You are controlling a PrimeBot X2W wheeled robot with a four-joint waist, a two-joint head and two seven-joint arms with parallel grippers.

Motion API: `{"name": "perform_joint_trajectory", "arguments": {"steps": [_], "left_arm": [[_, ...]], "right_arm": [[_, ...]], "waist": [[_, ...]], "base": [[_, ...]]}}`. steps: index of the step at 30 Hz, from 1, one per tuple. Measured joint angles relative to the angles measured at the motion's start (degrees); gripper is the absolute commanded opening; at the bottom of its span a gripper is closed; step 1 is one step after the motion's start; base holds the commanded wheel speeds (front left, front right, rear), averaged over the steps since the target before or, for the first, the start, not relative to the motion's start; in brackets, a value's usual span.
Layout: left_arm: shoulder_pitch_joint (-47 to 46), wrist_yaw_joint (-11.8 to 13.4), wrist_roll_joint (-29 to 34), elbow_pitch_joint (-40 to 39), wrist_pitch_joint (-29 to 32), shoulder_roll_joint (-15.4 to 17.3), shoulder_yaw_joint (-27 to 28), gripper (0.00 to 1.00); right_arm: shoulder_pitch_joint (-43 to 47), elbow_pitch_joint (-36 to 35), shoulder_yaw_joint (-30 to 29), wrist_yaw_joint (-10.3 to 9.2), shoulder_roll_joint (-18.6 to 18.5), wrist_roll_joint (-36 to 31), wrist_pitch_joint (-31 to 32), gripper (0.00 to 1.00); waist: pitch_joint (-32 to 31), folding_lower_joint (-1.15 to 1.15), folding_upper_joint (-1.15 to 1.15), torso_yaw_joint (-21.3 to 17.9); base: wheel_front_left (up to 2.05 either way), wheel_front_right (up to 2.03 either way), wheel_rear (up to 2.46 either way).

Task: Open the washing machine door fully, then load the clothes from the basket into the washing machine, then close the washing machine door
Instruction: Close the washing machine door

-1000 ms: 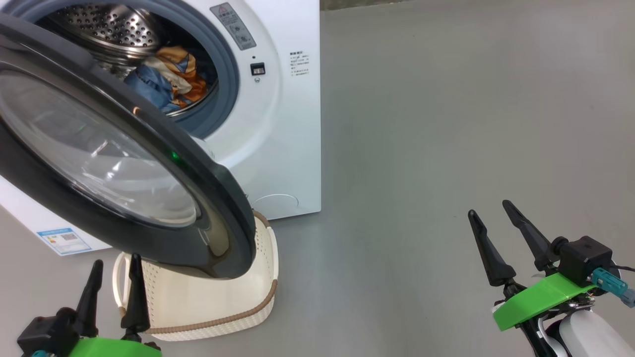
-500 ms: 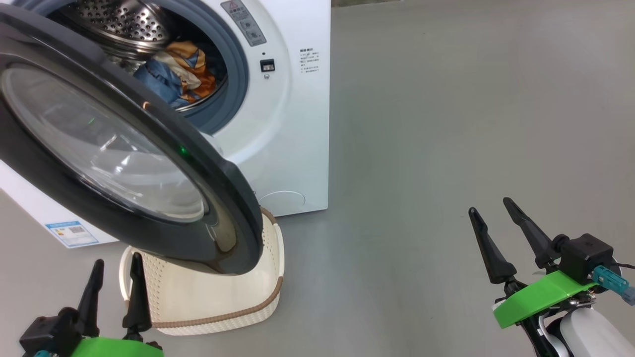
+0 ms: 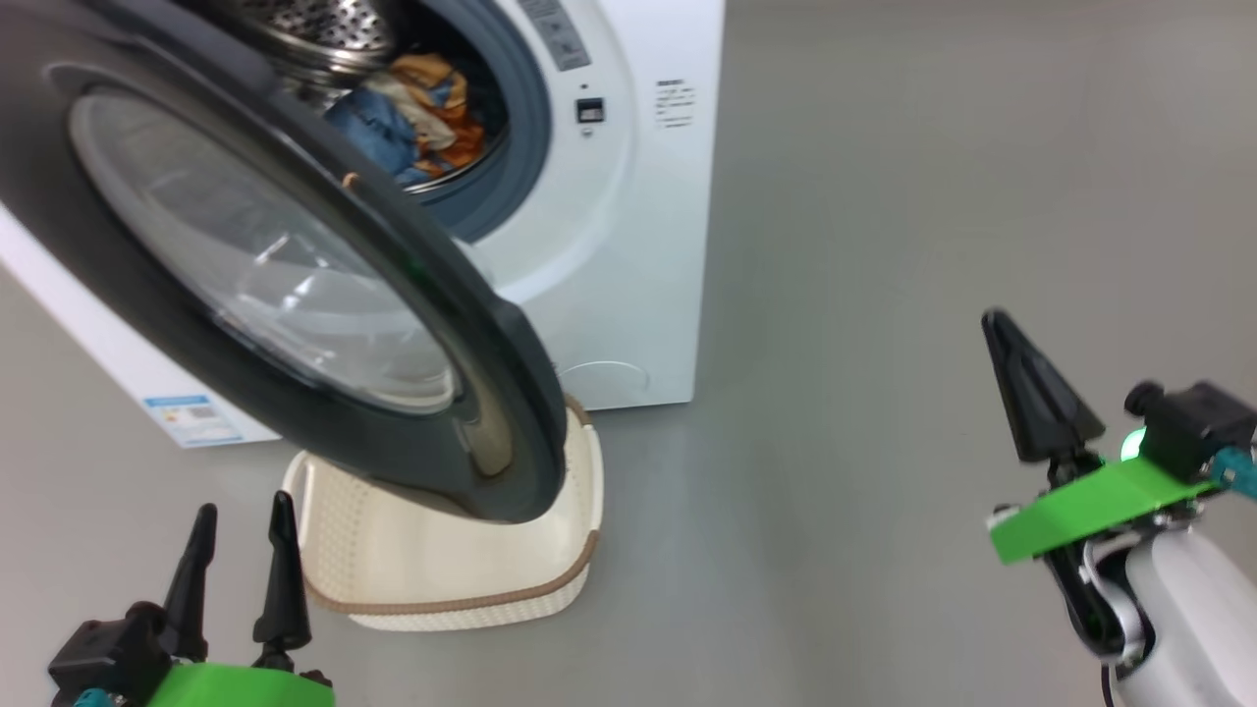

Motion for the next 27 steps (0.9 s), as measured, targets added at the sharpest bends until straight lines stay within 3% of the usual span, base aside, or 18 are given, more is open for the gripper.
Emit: {"name": "perform_joint_trajectory", "arguments": {"steps": [11,27], "left_arm": [[0.01,0.0,-0.14,-0.09,0.0,-0.79,-1.7,1.0],[0.03,-0.01,-0.76,0.94,0.0,-1.86,-3.19,1.0]], "right_arm": [[-8.11,-6.39,2.32,0.0,0.0,2.13,-0.01,0.0],[-20.44,-12.05,14.5,0.0,-1.1,7.02,-0.19,0.0]], "waist": [[0.25,0.0,0.0,7.05],[-0.59,0.0,0.0,18.52]], "base": [[0.0,0.0,0.0],[0.0,0.0,0.0]]}}
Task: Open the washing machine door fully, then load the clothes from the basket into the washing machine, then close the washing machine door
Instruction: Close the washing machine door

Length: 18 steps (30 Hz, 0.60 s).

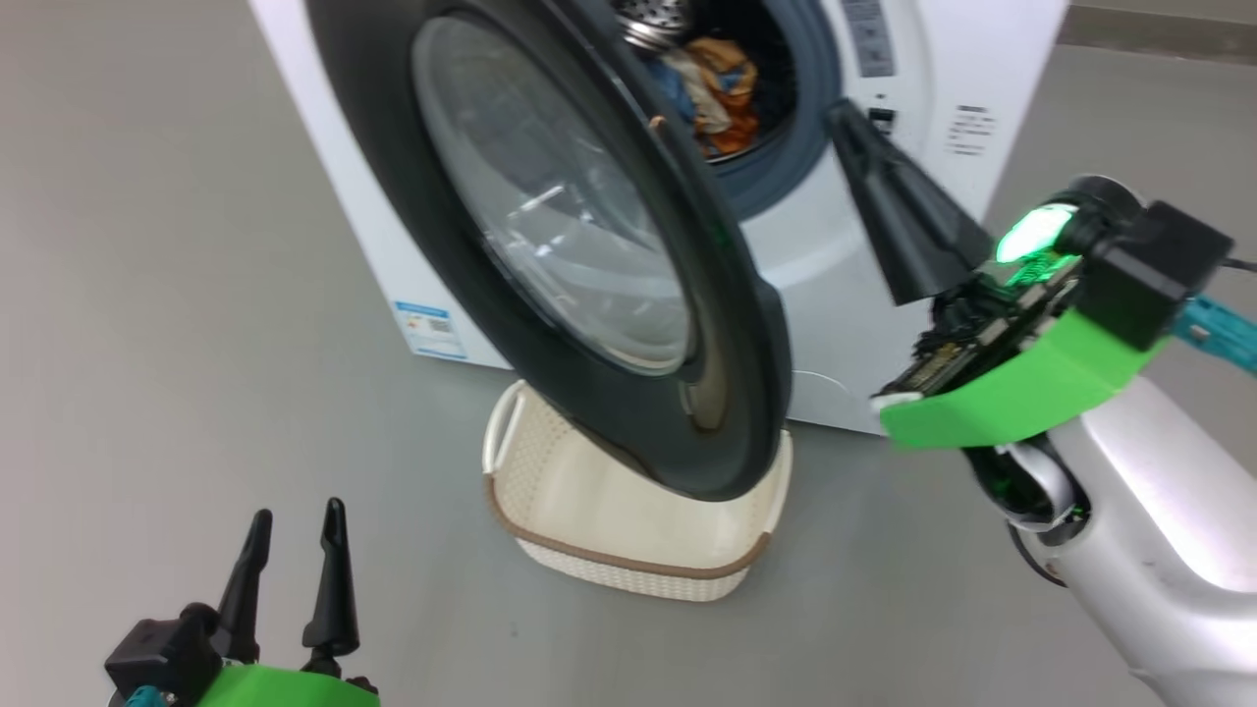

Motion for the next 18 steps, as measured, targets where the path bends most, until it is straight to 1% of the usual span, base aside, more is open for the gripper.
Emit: {"name": "perform_joint_trajectory", "arguments": {"steps": [4,10,14,18], "left_arm": [[0.0,0.0,-0.12,0.13,0.0,-0.31,-0.43,1.0],[-0.01,0.0,-0.57,0.2,0.0,-0.7,-0.67,1.0],[0.01,0.0,-0.69,0.27,0.0,-0.94,-0.64,1.0],[0.0,0.0,-0.74,0.31,0.0,-1.25,-0.67,1.0]], "right_arm": [[-1.79,1.13,4.92,0.0,-0.23,-0.11,-0.01,0.0],[-1.98,6.13,13.28,0.0,-1.91,-0.11,0.01,0.0],[-0.97,8.86,16.61,0.0,-2.34,-0.08,0.0,0.0],[0.4,12.24,19.13,0.0,-2.71,-0.09,0.01,0.0]], "waist": [[0.07,0.0,0.0,2.7],[0.48,0.0,0.0,6.69],[0.96,0.0,0.0,8.75],[1.49,0.0,0.0,9.84]], "base": [[0.0,0.0,0.0],[0.0,0.0,0.0],[0.0,0.0,0.0],[0.0,0.0,0.0]]}}
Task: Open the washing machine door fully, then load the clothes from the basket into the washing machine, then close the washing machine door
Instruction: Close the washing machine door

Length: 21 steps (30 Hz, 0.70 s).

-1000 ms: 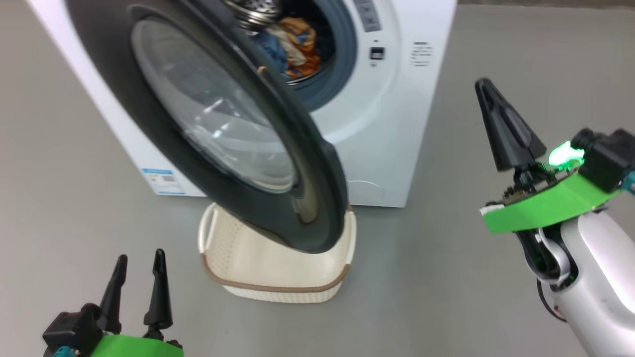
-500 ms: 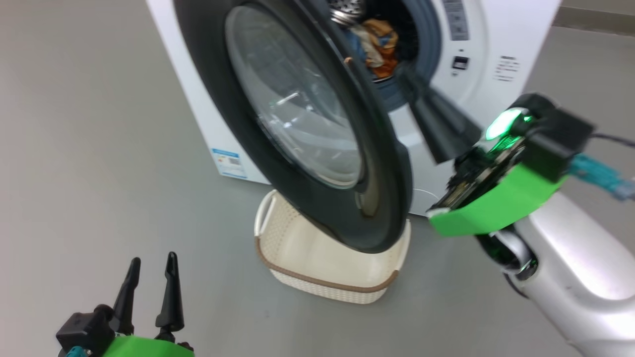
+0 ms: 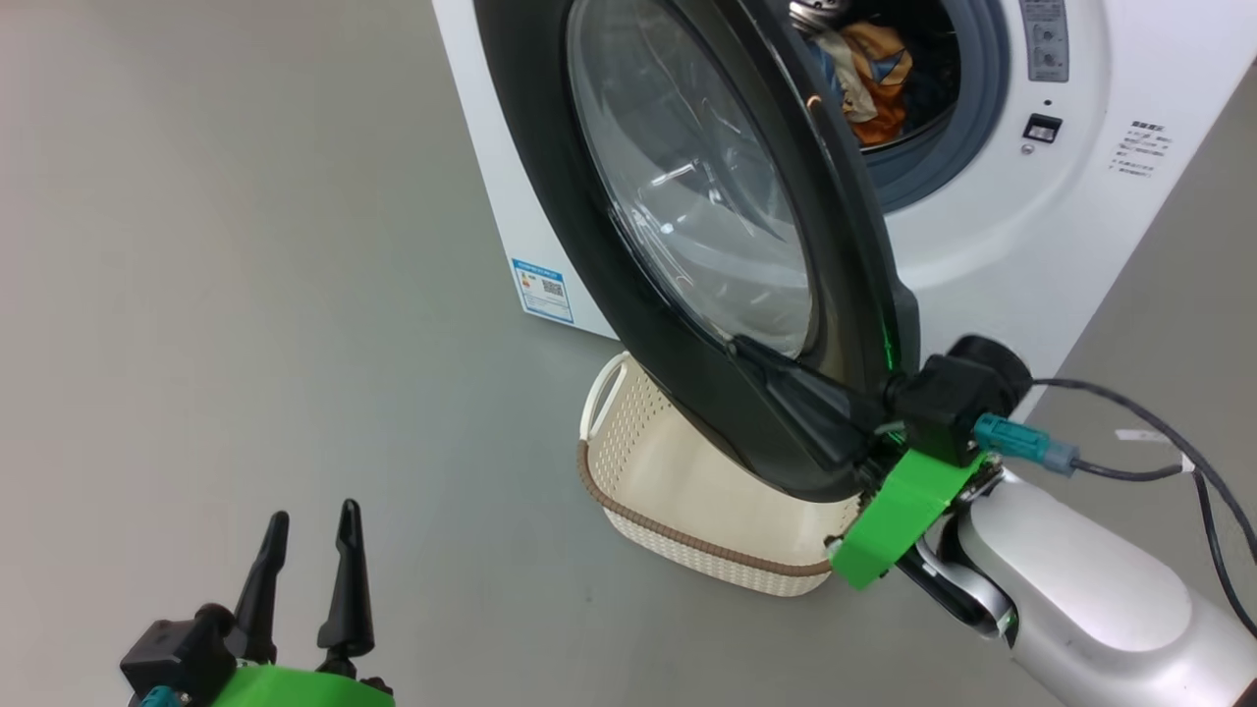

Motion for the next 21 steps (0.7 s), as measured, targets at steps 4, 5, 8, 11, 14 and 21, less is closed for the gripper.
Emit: {"name": "perform_joint_trajectory", "arguments": {"steps": [4,5,8,11,14,21], "left_arm": [[-0.01,0.0,0.0,0.0,0.0,-0.09,0.03,1.0],[-0.01,0.0,-0.01,0.0,0.0,-0.12,0.04,1.0],[-0.01,0.0,-0.01,-0.01,0.0,-0.24,0.04,1.0],[-0.02,0.0,-0.01,-0.01,0.0,-0.2,-0.1,1.0],[-0.17,0.0,-0.01,-0.05,0.0,-0.09,-0.14,1.0],[-1.74,0.0,-0.01,-0.37,0.0,0.18,-0.42,1.0]], "right_arm": [[1.0,3.54,0.3,0.0,-0.15,0.01,0.0,0.0],[1.04,4.28,0.24,0.0,-0.16,0.01,0.0,0.0],[1.05,6.09,-0.23,0.0,-0.18,0.29,0.0,0.0],[1.05,7.84,-0.19,0.02,-0.37,0.49,0.0,0.0],[0.91,9.67,-0.63,0.02,-0.44,0.76,0.0,0.0],[-0.77,12.36,-4.34,0.27,-2.03,0.76,0.0,0.0]], "waist": [[0.49,0.0,0.0,0.2],[0.56,0.0,0.0,0.12],[0.8,0.0,0.0,-0.25],[1.29,0.0,0.0,-0.71],[2.36,0.0,0.0,-1.09],[5.0,0.0,0.0,-1.65]], "base": [[0.0,0.0,0.0],[0.0,0.0,0.0],[0.0,0.0,0.0],[0.0,0.0,0.0],[0.0,0.0,0.0],[0.0,0.0,0.0]]}}
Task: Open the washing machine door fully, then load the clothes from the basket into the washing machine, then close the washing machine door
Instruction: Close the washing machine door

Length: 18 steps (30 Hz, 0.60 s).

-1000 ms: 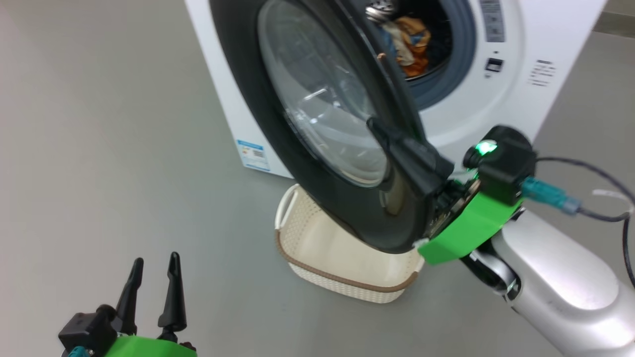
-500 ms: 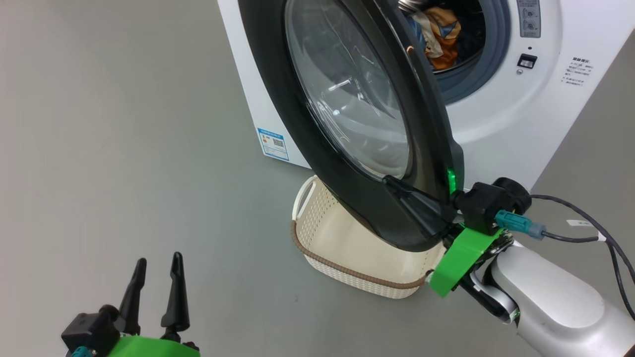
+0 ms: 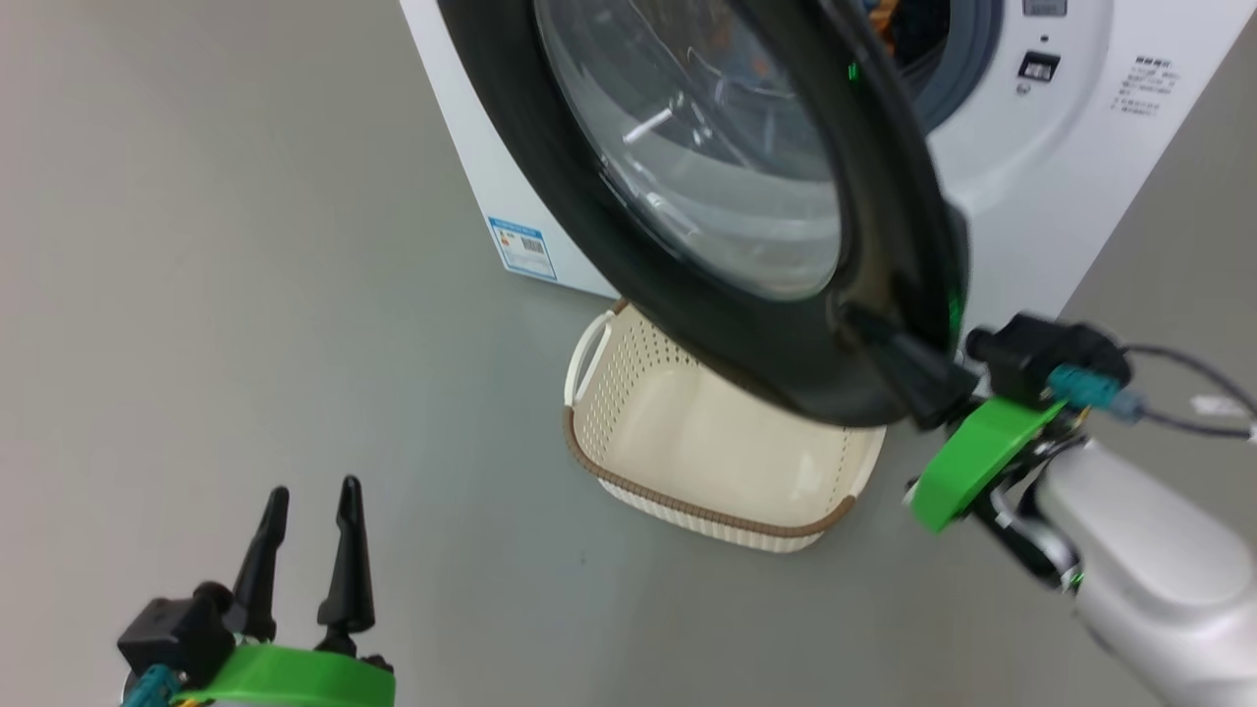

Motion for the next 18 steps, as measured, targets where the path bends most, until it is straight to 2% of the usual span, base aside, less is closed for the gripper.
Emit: {"name": "perform_joint_trajectory", "arguments": {"steps": [9,18], "left_arm": [[-3.18,0.0,-0.68,-1.09,0.0,-0.05,-0.81,1.0],[-5.74,0.0,-0.75,-1.76,-0.01,-0.34,-1.38,1.0]], "right_arm": [[-7.67,2.6,-5.33,0.0,-2.87,0.82,0.01,0.0],[-15.83,5.5,-7.88,0.0,-6.06,1.24,0.0,0.0]], "waist": [[5.69,0.01,0.0,-0.64],[11.23,0.01,0.0,-0.67]], "base": [[0.0,0.0,0.0],[0.0,0.0,0.0]]}}
